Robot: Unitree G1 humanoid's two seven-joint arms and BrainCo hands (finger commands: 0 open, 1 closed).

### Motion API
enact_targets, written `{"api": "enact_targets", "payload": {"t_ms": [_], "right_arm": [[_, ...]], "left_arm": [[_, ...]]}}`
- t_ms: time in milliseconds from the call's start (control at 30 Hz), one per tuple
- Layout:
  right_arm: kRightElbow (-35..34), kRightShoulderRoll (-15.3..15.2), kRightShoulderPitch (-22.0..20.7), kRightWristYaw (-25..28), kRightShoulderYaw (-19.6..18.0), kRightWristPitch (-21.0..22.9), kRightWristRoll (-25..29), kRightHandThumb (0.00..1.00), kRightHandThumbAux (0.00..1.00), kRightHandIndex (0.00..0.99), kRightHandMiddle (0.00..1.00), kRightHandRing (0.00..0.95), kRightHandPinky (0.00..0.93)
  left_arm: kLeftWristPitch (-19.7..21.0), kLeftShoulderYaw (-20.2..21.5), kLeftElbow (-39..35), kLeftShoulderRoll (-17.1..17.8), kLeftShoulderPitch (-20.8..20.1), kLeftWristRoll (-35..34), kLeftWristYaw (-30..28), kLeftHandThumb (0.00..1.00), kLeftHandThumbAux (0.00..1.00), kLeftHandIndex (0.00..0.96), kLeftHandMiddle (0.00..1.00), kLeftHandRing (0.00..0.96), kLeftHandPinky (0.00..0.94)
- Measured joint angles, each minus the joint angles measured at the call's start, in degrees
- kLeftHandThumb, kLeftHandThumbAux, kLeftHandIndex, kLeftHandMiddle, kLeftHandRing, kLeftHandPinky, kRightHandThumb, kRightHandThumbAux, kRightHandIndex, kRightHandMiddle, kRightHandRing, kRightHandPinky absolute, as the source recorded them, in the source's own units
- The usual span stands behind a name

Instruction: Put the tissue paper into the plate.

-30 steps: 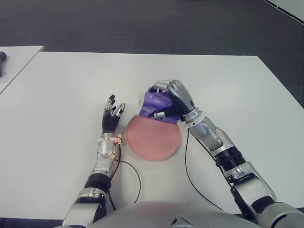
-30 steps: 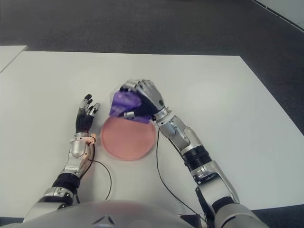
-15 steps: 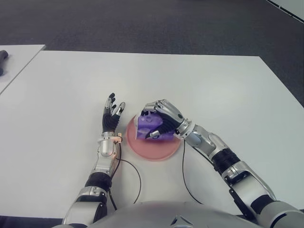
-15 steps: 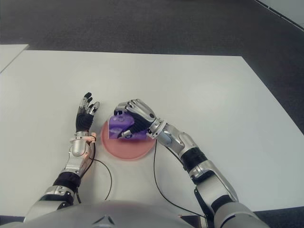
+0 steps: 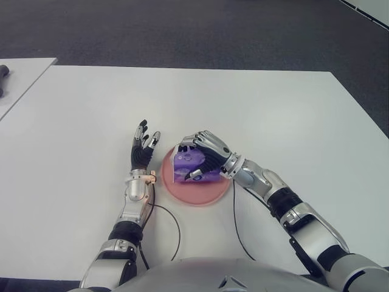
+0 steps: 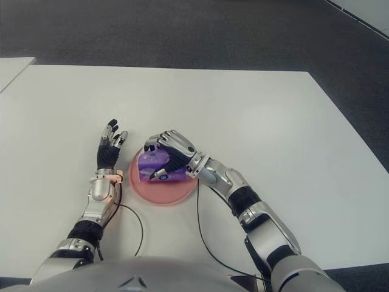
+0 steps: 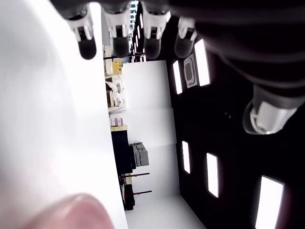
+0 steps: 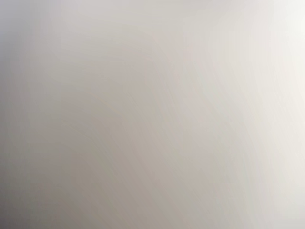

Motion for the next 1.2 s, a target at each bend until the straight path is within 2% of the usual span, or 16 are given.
{"api": "enact_targets", "payload": {"t_ms": [33,100,133,200,300,333,367,400,433,467,600,700,900,1033,1067,1200], "right_arm": [[-0.1,0.0,0.0,-0.5,0.0,0.3,-0.5,0.853,0.675,0.404,0.541,0.816,0.802],[-0.3,0.0,0.0,-1.7,0.0,1.2,-1.5,0.842,0.678,0.402,0.546,0.769,0.717],[-0.4,-0.1,0.0,-2.3,0.0,1.5,-2.2,0.84,0.679,0.401,0.546,0.763,0.705],[-0.6,-0.3,0.0,-3.2,0.1,2.0,-3.2,0.748,0.701,0.419,0.648,0.72,0.633],[-0.9,-0.9,-0.2,-2.7,0.5,2.4,-4.4,0.702,0.714,0.423,0.655,0.654,0.546],[-1.1,-1.2,-0.4,-2.0,0.7,2.5,-4.4,0.611,0.684,0.423,0.634,0.627,0.526],[-1.3,-1.4,-0.5,-1.1,0.8,2.5,-4.4,0.471,0.643,0.424,0.601,0.587,0.496],[-1.6,-1.7,-0.7,0.2,1.0,2.6,-4.3,0.363,0.608,0.384,0.508,0.486,0.42],[-1.8,-1.9,-0.8,1.1,1.0,2.7,-4.2,0.325,0.596,0.37,0.474,0.45,0.393],[-2.1,-2.2,-1.0,2.6,1.0,2.9,-3.9,0.258,0.574,0.317,0.396,0.369,0.323],[-4.3,-3.2,-1.0,7.8,1.0,3.6,-2.1,0.137,0.535,0.183,0.224,0.182,0.144],[-6.3,-3.7,-0.7,11.3,0.8,4.8,-1.0,0.076,0.515,0.092,0.117,0.073,0.047],[-9.2,-4.5,-0.5,16.8,0.5,6.4,0.7,0.017,0.478,0.012,0.019,0.007,0.004],[-10.1,-5.4,-0.6,19.4,0.4,6.2,2.1,0.0,0.444,0.0,0.0,0.0,0.0],[-10.1,-6.6,-0.8,20.8,0.2,5.3,3.2,0.0,0.443,0.0,0.0,0.0,0.0],[-9.5,-7.1,-1.2,22.4,0.2,3.6,4.7,0.0,0.443,0.0,0.0,0.0,0.0]], "left_arm": [[0.0,0.0,0.0,0.0,0.0,0.0,0.0,0.0,0.428,0.0,0.0,0.0,0.0],[0.0,0.0,0.0,0.0,0.0,0.0,0.0,0.0,0.428,0.0,0.0,0.0,0.0],[0.0,0.0,0.0,0.0,0.0,0.0,0.0,0.0,0.428,0.0,0.0,0.0,0.0],[0.0,0.0,0.0,0.0,0.0,0.0,0.0,0.0,0.429,0.0,0.0,0.0,0.0],[0.3,0.0,-0.3,0.0,0.2,0.1,0.0,0.0,0.429,0.0,0.0,0.0,0.0],[0.5,0.0,-0.5,0.0,0.2,0.2,0.0,0.0,0.429,0.0,0.0,0.0,0.0],[0.7,0.0,-0.6,0.0,0.3,0.2,0.0,0.0,0.428,0.0,0.0,0.0,0.0],[1.0,-0.1,-0.6,0.0,0.4,0.2,0.0,0.0,0.427,0.0,0.0,0.0,0.0],[1.1,-0.1,-0.6,0.0,0.4,0.2,0.0,0.0,0.426,0.0,0.0,0.0,0.0],[1.3,-0.1,-0.6,0.0,0.4,0.2,0.0,0.0,0.424,0.0,0.0,0.0,0.0],[1.4,0.0,-0.4,0.0,0.2,0.3,0.1,0.0,0.425,0.0,0.0,0.0,0.0],[1.4,0.0,-0.1,0.0,0.1,0.3,0.4,0.0,0.43,0.0,0.0,0.0,0.0],[1.5,0.0,-0.4,-0.1,0.2,0.2,0.5,0.0,0.437,0.0,0.0,0.0,0.0],[1.9,-0.1,-0.8,-0.1,0.4,0.3,0.5,0.0,0.442,0.0,0.0,0.0,0.0],[2.4,0.0,-1.2,0.0,0.6,0.3,0.5,0.0,0.441,0.0,0.0,0.0,0.0],[3.3,-0.1,-1.6,0.0,0.6,0.8,0.6,0.0,0.44,0.0,0.0,0.0,0.0]]}}
